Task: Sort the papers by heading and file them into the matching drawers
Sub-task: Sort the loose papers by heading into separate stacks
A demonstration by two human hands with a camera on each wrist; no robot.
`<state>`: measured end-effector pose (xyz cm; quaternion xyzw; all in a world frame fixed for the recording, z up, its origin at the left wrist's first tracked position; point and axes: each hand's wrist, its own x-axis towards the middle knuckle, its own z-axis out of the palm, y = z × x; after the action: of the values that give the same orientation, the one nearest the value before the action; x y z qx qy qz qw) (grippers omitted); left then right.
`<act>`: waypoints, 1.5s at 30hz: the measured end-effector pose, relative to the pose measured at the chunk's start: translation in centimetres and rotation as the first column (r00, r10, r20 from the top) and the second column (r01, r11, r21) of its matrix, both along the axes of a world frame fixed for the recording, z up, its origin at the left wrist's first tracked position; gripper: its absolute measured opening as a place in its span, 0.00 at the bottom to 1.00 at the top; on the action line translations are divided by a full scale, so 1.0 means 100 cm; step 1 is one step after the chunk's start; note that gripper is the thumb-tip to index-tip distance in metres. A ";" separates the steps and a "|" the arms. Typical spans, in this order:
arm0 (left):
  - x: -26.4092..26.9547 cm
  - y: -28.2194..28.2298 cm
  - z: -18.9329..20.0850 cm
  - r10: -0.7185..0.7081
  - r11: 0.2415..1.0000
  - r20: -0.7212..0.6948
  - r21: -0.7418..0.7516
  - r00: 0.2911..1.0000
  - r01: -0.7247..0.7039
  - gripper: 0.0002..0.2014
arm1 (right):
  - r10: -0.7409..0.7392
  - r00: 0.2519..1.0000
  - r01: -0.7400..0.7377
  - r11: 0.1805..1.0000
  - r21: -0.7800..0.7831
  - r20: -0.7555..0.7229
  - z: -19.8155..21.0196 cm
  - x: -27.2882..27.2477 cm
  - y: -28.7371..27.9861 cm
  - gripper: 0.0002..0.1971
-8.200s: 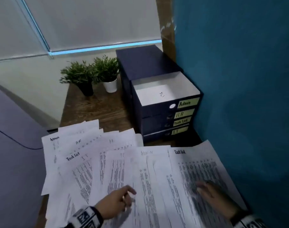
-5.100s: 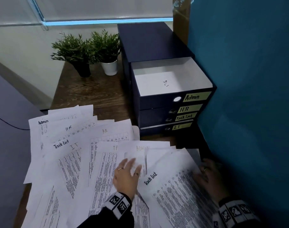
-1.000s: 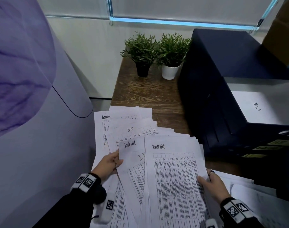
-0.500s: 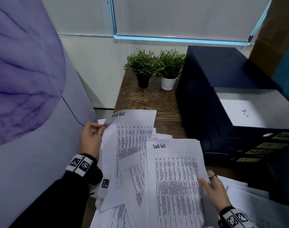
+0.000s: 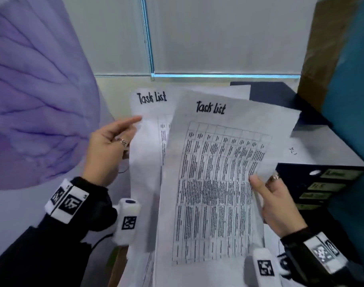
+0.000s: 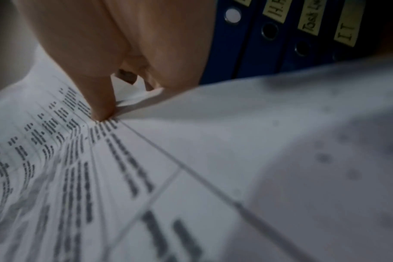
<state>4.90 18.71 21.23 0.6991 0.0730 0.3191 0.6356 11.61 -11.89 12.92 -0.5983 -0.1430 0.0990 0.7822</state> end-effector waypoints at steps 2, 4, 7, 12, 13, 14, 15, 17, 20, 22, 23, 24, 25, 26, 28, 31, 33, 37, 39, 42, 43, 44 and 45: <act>0.000 -0.014 -0.020 -0.074 0.996 -0.075 -0.063 0.994 0.070 0.21 | 0.036 0.999 -0.035 0.999 0.016 -0.040 -0.005 -0.004 0.000 0.44; -0.001 -0.031 -0.043 -0.115 0.986 -0.119 -0.136 0.986 0.099 0.21 | 0.027 0.997 -0.030 0.999 -0.040 -0.078 -0.021 -0.008 -0.006 0.43; -0.009 -0.064 -0.083 -0.163 0.914 -0.185 -0.399 0.969 0.078 0.14 | -0.060 0.993 0.032 0.967 -0.254 -0.104 -0.061 -0.012 -0.021 0.27; -0.029 -0.113 -0.170 -0.530 0.734 -0.395 -0.657 0.750 0.172 0.32 | -0.210 0.961 0.109 0.884 -0.454 -0.178 -0.113 -0.013 -0.042 0.05; -0.033 -0.122 -0.183 -0.556 0.773 -0.480 -0.599 0.678 0.210 0.39 | -0.216 0.961 0.106 0.865 -0.490 -0.173 -0.120 -0.013 -0.045 0.05; -0.035 -0.130 -0.196 -0.559 0.806 -0.542 -0.532 0.628 0.259 0.32 | -0.217 0.960 0.096 0.849 -0.519 -0.176 -0.124 -0.013 -0.047 0.06; -0.036 -0.138 -0.203 -0.545 0.829 -0.577 -0.482 0.608 0.285 0.30 | -0.212 0.958 0.082 0.848 -0.523 -0.193 -0.129 -0.013 -0.049 0.09; -0.035 -0.143 -0.212 -0.503 0.855 -0.608 -0.455 0.614 0.250 0.25 | -0.179 0.948 0.025 0.866 -0.499 -0.264 -0.132 -0.011 -0.051 0.19; -0.028 -0.140 -0.213 -0.466 0.849 -0.598 -0.510 0.652 0.139 0.20 | -0.065 0.925 -0.130 0.872 -0.472 -0.375 -0.134 -0.007 -0.053 0.28; -0.027 -0.134 -0.208 -0.508 0.813 -0.584 -0.567 0.634 0.129 0.20 | 0.019 0.886 -0.232 0.884 -0.407 -0.464 -0.133 -0.006 -0.053 0.26; -0.027 -0.128 -0.204 -0.532 0.798 -0.576 -0.586 0.621 0.140 0.20 | 0.045 0.858 -0.257 0.899 -0.353 -0.512 -0.131 -0.004 -0.053 0.23; -0.028 -0.120 -0.203 -0.556 0.788 -0.573 -0.593 0.602 0.163 0.20 | 0.073 0.825 -0.283 0.912 -0.298 -0.560 -0.130 -0.002 -0.053 0.22; -0.029 -0.110 -0.199 -0.574 0.784 -0.576 -0.592 0.582 0.187 0.20 | 0.110 0.793 -0.302 0.925 -0.230 -0.600 -0.128 -0.001 -0.053 0.23; -0.028 -0.099 -0.197 -0.583 0.790 -0.599 -0.576 0.548 0.211 0.21 | 0.149 0.765 -0.322 0.931 -0.172 -0.627 -0.126 0.002 -0.053 0.24; -0.024 -0.076 -0.190 -0.598 0.799 -0.648 -0.533 0.472 0.279 0.22 | 0.198 0.734 -0.366 0.921 -0.133 -0.649 -0.117 0.006 -0.048 0.18; -0.004 -0.042 -0.176 -0.630 0.776 -0.653 -0.524 0.421 0.351 0.24 | 0.237 0.723 -0.498 0.830 -0.252 -0.649 -0.103 0.009 -0.031 0.13; 0.018 -0.015 -0.172 -0.596 0.794 -0.618 -0.547 0.512 0.264 0.20 | 0.223 0.761 -0.498 0.802 -0.328 -0.609 -0.097 0.016 -0.014 0.11; 0.079 0.071 -0.207 0.009 0.973 -0.726 -0.151 0.687 -0.173 0.15 | 0.029 0.864 -0.232 0.909 -0.347 -0.503 -0.080 0.048 0.029 0.17; 0.099 0.102 -0.233 0.169 0.972 -0.776 0.030 0.607 -0.233 0.19 | -0.093 0.870 -0.086 0.938 -0.335 -0.484 -0.077 0.075 0.055 0.23; 0.109 0.111 -0.266 0.136 0.983 -0.821 0.041 0.554 -0.180 0.21 | -0.217 0.790 0.121 0.972 -0.202 -0.573 -0.087 0.123 0.094 0.19; 0.109 0.112 -0.279 0.136 0.983 -0.828 0.045 0.544 -0.177 0.26 | -0.228 0.749 0.175 0.974 -0.146 -0.623 -0.090 0.137 0.108 0.15; 0.108 0.111 -0.285 0.128 0.985 -0.827 0.041 0.547 -0.169 0.32 | -0.221 0.716 0.212 0.973 -0.095 -0.662 -0.094 0.150 0.121 0.12; 0.106 0.110 -0.295 0.125 0.984 -0.815 0.028 0.566 -0.176 0.38 | -0.211 0.695 0.239 0.969 -0.056 -0.687 -0.098 0.162 0.134 0.11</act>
<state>15.51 29.73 -8.28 0.7405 0.4242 0.0142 0.5211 27.77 1.50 3.15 -0.5170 0.2295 0.2146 0.7962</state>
